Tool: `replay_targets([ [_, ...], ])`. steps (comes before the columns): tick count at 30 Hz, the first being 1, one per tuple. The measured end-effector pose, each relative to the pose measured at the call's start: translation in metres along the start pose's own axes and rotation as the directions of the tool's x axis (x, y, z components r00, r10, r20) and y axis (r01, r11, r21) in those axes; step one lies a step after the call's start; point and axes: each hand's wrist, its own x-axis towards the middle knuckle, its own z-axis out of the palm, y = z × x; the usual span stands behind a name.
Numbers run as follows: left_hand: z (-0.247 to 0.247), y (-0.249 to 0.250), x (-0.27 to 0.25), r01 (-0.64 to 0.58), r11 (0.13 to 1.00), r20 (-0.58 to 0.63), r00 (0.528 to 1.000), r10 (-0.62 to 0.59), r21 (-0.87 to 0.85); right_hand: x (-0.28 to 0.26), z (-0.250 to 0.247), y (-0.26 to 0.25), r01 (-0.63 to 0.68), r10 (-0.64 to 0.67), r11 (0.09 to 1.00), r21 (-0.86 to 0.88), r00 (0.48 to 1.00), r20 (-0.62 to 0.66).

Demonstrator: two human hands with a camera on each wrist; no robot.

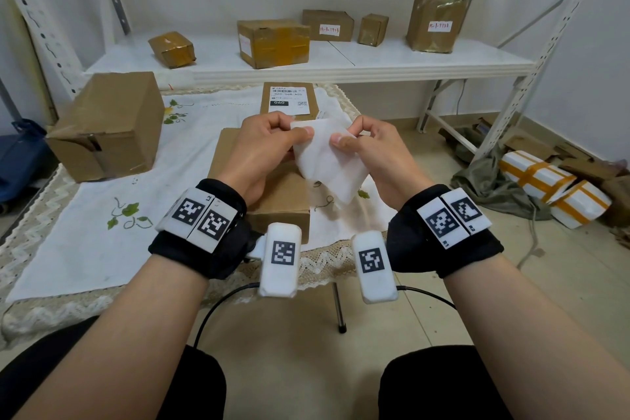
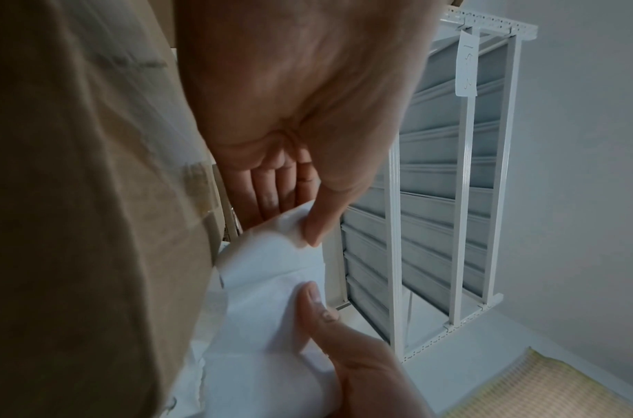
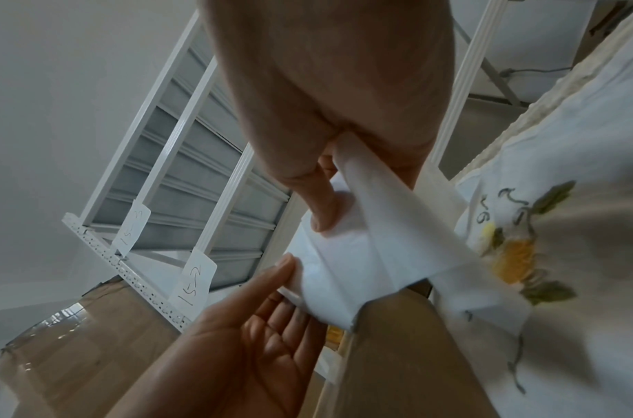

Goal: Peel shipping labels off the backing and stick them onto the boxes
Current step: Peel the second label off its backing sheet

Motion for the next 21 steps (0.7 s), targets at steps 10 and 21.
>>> replay_targets([
  [10, -0.0005, -0.0018, 0.003, -0.002, 1.0, 0.005, 1.0, 0.003, -0.028, 0.0001, -0.0015, 0.0, -0.005, 0.005, 1.0, -0.015, 1.0, -0.015],
  [21, 0.0025, 0.0012, -0.0018, -0.015, 1.0, 0.006, 1.0, 0.015, -0.021, -0.0019, -0.0016, 0.0013, 0.019, -0.019, 0.999, 0.034, 1.0, 0.006],
])
